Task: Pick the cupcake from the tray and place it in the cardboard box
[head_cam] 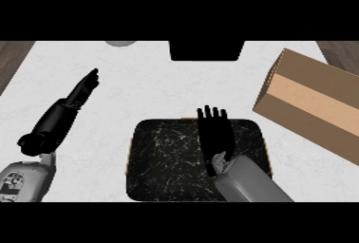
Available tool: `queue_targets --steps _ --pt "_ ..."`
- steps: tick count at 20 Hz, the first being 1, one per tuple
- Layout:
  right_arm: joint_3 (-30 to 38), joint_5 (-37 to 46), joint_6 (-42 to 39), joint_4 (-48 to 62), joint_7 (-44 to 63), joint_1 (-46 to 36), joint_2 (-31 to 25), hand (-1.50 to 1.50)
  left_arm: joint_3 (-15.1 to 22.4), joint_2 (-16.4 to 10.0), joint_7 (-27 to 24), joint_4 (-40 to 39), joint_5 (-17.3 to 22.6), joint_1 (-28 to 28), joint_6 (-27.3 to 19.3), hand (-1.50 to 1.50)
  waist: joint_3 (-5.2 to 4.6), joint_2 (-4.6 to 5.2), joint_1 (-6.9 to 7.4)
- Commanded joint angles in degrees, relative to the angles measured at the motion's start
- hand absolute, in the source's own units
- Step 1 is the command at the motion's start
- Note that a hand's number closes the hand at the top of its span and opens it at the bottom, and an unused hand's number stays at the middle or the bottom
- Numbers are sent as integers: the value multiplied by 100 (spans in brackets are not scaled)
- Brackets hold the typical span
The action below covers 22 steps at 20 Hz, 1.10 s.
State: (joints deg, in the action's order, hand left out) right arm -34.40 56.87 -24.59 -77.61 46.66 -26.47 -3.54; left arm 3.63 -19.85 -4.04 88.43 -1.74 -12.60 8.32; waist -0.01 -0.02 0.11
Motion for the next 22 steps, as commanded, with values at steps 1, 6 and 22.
queue_targets --steps 1,6,22 --pt "334 188 134 389 -410 -7 84 -150 28 250 -132 -268 -330 -91 -26 0 1 5 -6" --pt "210 319 203 436 -1128 7 -37 150 -155 250 199 37 -200 -83 97 0 2 2 12" --pt "-338 -144 1639 -199 -4946 902 -1140 150 -151 343 199 140 -413 -54 109 0 7 -4 -23"
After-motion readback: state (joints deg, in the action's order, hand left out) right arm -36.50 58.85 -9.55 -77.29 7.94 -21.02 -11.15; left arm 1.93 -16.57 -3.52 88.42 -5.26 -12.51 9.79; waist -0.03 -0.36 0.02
